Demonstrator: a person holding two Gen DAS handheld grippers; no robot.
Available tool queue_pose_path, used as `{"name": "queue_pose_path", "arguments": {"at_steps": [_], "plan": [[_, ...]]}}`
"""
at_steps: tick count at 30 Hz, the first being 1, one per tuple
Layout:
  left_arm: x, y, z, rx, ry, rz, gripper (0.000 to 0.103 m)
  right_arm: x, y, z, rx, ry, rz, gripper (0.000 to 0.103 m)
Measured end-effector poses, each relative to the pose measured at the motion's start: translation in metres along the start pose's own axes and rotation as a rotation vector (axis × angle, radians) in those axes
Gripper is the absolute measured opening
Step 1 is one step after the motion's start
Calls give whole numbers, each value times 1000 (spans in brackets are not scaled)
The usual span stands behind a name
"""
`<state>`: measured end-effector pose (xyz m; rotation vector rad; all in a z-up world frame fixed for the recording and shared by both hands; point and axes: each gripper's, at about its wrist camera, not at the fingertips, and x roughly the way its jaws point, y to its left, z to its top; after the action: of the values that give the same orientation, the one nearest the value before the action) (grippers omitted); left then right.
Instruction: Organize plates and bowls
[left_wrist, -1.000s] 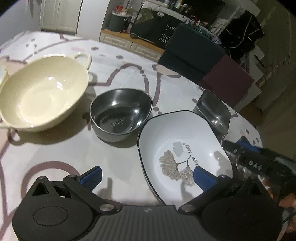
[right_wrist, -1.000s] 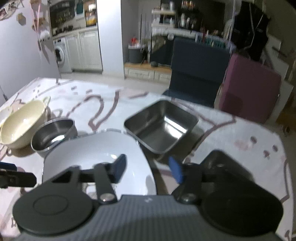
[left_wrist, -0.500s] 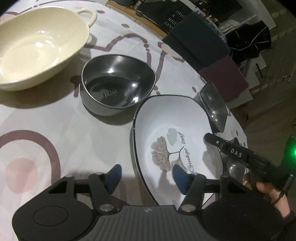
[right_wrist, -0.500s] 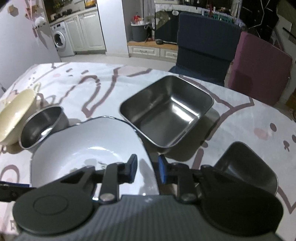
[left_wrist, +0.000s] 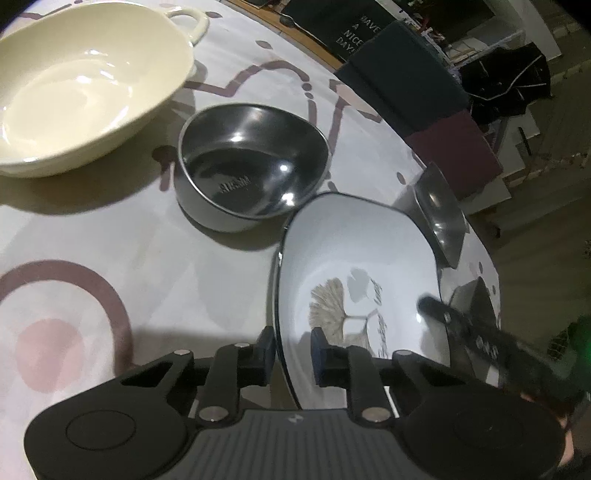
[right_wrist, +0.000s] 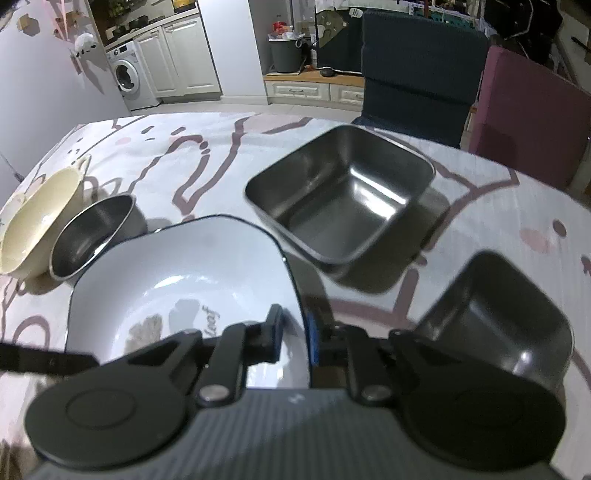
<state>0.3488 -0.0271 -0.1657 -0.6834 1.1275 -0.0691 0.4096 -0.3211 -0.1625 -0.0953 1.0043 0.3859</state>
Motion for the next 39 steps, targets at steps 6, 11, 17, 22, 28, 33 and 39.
{"name": "queue_pose_path", "arguments": {"at_steps": [6,11,17,22,28,33,39], "plan": [[-3,11,10,23,15,25,9,-17,-1,-32,66,26,36,12],[-2,14,19,84,45,18,8,-28,1,-57,109,48,103,11],[3,14,24,141,81,-11,8,-19,-17,-67,228,13,181,12],[8,16,28,171,95,-46,8,-10,-16,-65,272,7,184,12],[14,20,30,163,99,-85,10,-7,-19,-66,327,4,194,11],[9,9,24,246,84,-44,11,-11,-10,-65,303,1,148,12],[-6,5,12,287,96,-38,11,-23,1,-76,301,6,127,13]]}}
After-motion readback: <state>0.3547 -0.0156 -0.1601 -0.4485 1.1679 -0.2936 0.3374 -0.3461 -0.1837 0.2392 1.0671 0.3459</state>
